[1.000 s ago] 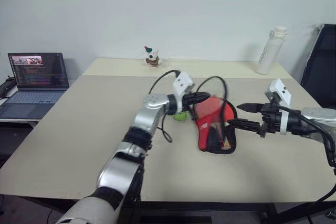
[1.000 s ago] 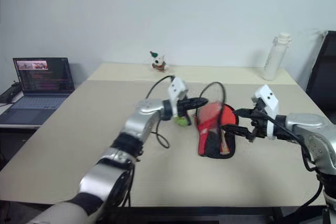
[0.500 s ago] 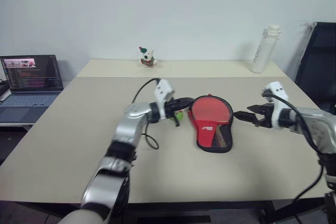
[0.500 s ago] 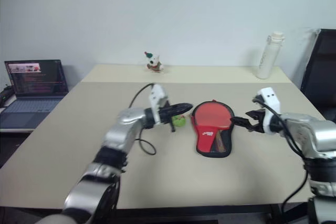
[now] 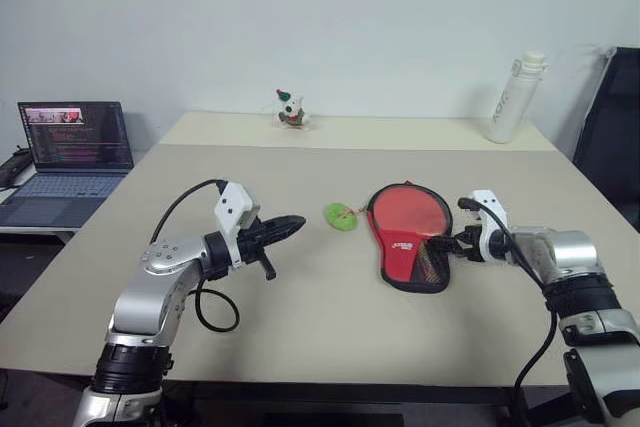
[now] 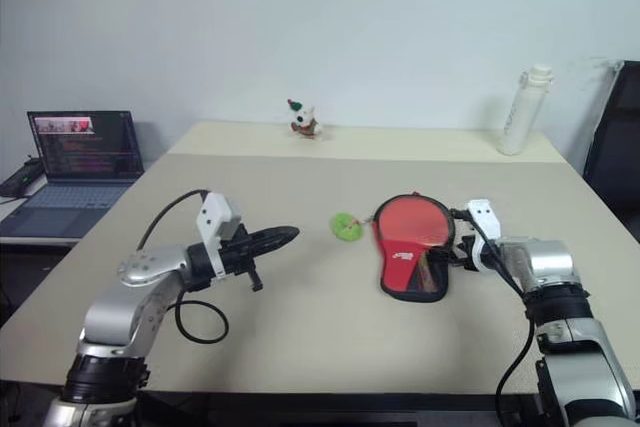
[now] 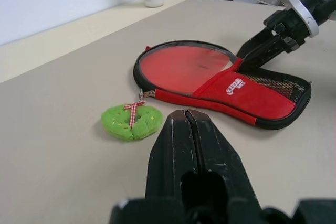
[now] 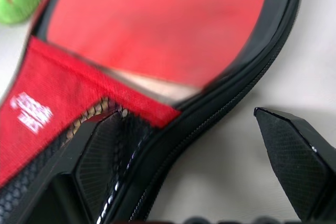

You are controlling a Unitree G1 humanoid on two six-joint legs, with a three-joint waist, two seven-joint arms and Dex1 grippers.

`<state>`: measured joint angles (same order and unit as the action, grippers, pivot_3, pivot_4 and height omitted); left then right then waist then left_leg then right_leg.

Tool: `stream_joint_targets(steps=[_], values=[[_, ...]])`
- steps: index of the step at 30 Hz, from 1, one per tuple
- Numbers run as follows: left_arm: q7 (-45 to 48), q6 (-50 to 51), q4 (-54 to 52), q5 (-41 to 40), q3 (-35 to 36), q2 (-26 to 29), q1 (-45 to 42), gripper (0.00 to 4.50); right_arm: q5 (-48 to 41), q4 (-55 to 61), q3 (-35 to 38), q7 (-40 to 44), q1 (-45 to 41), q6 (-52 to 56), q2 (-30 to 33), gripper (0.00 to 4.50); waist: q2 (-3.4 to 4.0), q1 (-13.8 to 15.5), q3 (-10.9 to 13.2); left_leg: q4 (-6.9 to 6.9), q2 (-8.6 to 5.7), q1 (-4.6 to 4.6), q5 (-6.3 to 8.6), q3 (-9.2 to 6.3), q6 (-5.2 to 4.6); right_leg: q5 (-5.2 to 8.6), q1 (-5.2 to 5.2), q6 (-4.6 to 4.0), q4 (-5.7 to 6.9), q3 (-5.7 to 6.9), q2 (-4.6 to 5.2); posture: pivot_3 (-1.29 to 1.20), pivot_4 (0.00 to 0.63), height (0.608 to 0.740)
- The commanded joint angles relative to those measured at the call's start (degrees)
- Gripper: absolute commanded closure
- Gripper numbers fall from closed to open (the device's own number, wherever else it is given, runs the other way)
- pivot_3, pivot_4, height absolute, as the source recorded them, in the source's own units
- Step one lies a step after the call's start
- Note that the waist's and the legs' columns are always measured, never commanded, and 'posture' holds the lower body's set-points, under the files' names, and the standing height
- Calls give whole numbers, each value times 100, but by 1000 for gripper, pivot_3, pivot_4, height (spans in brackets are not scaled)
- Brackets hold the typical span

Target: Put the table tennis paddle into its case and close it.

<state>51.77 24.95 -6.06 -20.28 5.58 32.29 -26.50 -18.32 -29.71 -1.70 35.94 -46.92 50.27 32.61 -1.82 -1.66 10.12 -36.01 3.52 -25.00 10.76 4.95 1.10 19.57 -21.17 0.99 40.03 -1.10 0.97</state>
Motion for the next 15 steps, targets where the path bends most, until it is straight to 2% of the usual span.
stream_joint_targets(steps=[1, 3, 6, 15], values=[[-76, 19, -338, -132, 77, 99, 4, 4474, 185, -44, -147, 151, -40, -64, -55, 0, 0, -2, 0, 0, 0, 0, 0, 1, 0, 0, 0, 0, 0, -1, 0, 0, 150, 740], [-84, 25, -365, -127, 83, 129, 35, 4474, 216, -53, -165, 219, -21, -26, -113, 0, 0, -7, 0, 0, 0, 1, 0, 0, 0, 0, 1, 0, 0, 0, 0, 0, 150, 740], [-87, 34, -396, -133, 109, 187, 100, 4500, 215, 108, -271, 373, 57, 113, -230, 602, 0, -29, -1, 1, 3, 5, 0, 1, 0, 0, 2, 0, 0, -2, -2, 0, 150, 740], [-53, 21, -418, -179, 173, 373, 302, 4500, 291, -162, -273, 408, -14, 188, -555, 3417, -13, -78, -11, 2, 8, 14, 1, 2, 0, 0, 8, 0, 4, -3, -5, 0, 150, 740]])
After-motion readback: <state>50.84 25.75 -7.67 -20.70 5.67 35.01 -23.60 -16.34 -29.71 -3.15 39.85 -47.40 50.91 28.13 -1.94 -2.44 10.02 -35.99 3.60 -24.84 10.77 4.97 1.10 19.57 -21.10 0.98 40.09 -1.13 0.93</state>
